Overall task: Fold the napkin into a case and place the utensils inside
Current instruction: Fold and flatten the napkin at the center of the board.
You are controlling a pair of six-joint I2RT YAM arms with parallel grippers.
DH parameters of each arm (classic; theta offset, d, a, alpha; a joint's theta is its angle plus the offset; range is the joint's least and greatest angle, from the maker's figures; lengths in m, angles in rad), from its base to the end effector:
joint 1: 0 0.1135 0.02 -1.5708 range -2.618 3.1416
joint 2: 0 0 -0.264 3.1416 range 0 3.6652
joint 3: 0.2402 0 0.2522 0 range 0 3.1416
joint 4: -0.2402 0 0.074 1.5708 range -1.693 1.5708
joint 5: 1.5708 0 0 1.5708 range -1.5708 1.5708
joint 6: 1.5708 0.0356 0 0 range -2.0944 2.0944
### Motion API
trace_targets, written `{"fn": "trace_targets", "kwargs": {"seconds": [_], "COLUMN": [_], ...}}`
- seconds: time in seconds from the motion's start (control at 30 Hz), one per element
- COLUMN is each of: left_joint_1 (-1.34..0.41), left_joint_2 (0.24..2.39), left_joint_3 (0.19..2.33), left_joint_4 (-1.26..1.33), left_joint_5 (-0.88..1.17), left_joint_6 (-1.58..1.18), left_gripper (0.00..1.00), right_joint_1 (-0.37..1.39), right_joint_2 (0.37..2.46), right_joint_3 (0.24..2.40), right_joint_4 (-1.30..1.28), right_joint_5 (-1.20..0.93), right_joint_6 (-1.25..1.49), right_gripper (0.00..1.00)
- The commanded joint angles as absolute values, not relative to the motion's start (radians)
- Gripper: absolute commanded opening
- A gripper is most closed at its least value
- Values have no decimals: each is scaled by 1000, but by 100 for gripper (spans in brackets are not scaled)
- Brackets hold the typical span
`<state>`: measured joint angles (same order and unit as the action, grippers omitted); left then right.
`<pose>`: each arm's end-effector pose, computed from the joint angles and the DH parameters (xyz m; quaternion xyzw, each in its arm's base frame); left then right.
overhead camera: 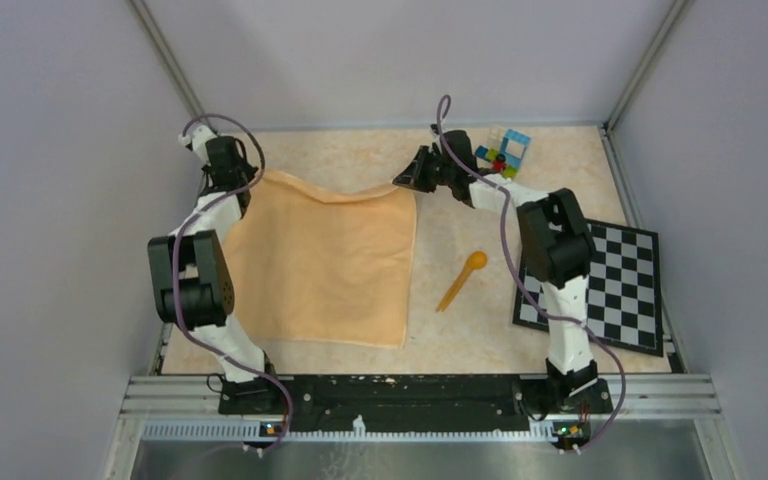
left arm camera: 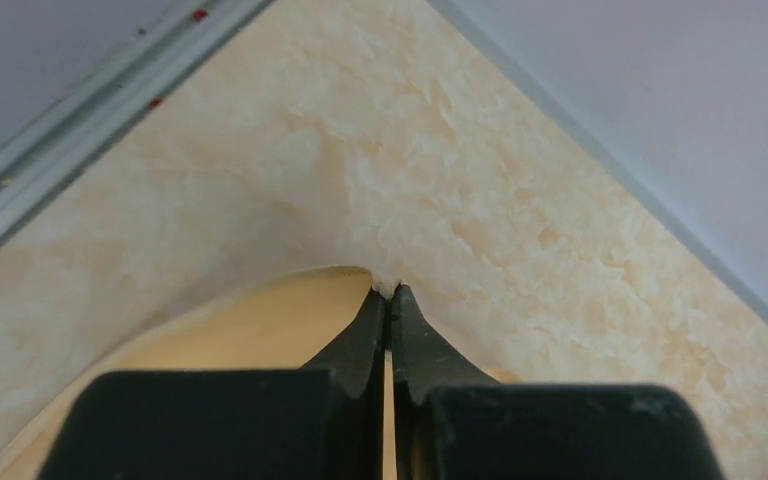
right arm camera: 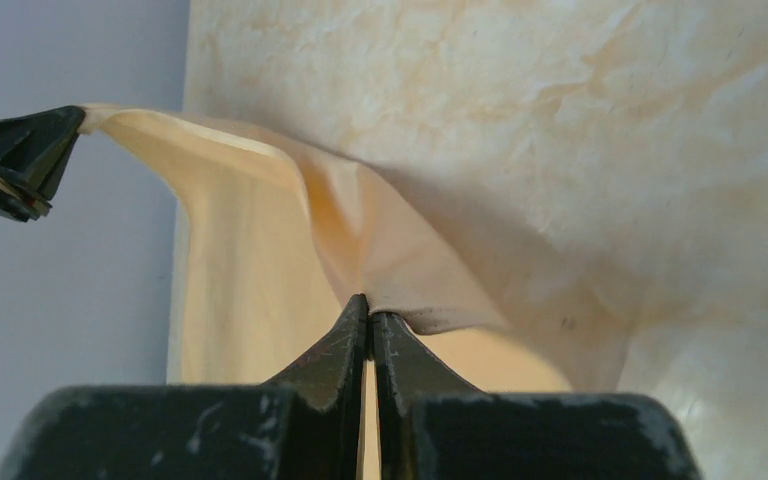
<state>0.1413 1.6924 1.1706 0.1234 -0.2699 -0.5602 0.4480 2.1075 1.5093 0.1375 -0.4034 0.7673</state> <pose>0.3889 0.0649 0.2634 -0.3535 0.7496 -0.0044 0.5595 0.4327 0.2235 0.2046 0.0281 0.8388 0.4346 0.3267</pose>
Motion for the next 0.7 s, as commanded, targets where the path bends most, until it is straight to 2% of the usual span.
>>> {"fn": "trace_targets", "kwargs": {"seconds": [0.0,0.13,0.33,0.53,0.67], "left_joint_1": [150,166,207,276,327], "left_joint_2": [1826,1896,1926,1890,1897], "left_joint_3": [1303,1335,1418,1390,1394], "left_joint_4": [227,234,125,123,32], "left_joint_5": [-141,-49,95,230,348], "left_joint_6": [-529,-503,-482,-493,-452], "left_gripper": [0,0,0,0,0], "right_joint_1": [410,398,368,322,333], "right_joint_2": [2239,2324,2310,2345,2293], "right_joint_3": [1745,1872,1876,1950,1874], "right_joint_4": [128,40,28,4,15], "right_joint_5": [-518,-555,-547,-600,-629], "right_joint_6": [707,665,629,628,651], "right_gripper": [0,0,0,0,0]}}
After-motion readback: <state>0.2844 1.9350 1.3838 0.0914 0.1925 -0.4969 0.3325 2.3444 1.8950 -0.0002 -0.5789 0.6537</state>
